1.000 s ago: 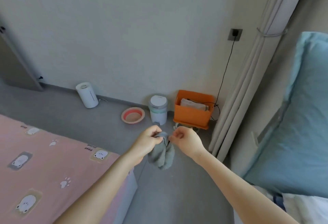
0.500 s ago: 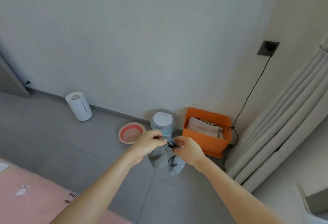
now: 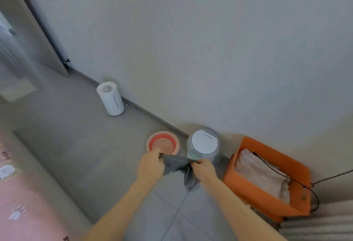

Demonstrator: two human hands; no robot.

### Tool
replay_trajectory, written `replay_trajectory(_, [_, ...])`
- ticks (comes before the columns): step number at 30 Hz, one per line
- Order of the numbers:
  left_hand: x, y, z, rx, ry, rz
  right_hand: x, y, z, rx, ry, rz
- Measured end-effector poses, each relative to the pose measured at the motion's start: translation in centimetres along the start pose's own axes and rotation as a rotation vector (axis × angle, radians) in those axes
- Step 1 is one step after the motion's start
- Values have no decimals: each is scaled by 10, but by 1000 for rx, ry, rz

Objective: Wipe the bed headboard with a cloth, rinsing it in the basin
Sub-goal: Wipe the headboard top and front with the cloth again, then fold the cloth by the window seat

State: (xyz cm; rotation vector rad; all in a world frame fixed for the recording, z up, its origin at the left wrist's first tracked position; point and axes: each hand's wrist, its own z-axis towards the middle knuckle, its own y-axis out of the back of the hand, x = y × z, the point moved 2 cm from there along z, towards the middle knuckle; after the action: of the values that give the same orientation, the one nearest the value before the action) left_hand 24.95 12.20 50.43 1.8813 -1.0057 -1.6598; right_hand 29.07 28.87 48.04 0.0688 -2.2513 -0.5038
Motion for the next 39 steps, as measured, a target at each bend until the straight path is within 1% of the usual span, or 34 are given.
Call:
replay_trajectory(2, [10,-21,30,11,45,-90,6,-23,38,124,-230,451])
replay_trajectory(3, [15,-33,43,32,67,-140,7,-34,57,172,-316,627])
replay_trajectory(4, [19,-44,54,68,94,-181,10,-45,75,218,-359,742])
replay_trajectory(5, [26,-57,66,124,122,-219,11,-57,91,270,-379,808])
replay_trajectory(7, [44,-79,86,258,174,-292,11,-79,124,317,-377,790])
replay_trajectory(8, [55,-87,98,305,192,-313,9,-91,142,300,-365,732])
replay_trajectory(10, [82,-98,127,330,254,-374,-3,-115,184,230,-350,655])
replay_trajectory(12, [114,-110,158,306,352,-477,-13,-135,228,142,-337,521])
replay_trajectory(15, [173,-134,210,253,440,-516,-31,-161,295,54,-281,278])
replay_trajectory(21, [295,-192,311,176,643,-558,-94,-221,433,55,-200,-185])
replay_trajectory(24, [355,-231,359,146,706,-582,-148,-254,508,95,-186,-347])
replay_trajectory(28, [405,-264,395,145,710,-556,-167,-266,568,65,-161,-560])
replay_trajectory(31, [441,-292,420,177,694,-528,-187,-273,622,106,-137,-762])
replay_trajectory(33, [459,-305,432,181,689,-514,-195,-276,655,106,-130,-848])
replay_trajectory(36, [477,-320,447,169,684,-540,-201,-283,698,15,-114,-876])
replay_trajectory(39, [492,-334,455,175,689,-555,-206,-292,727,-116,-74,-986])
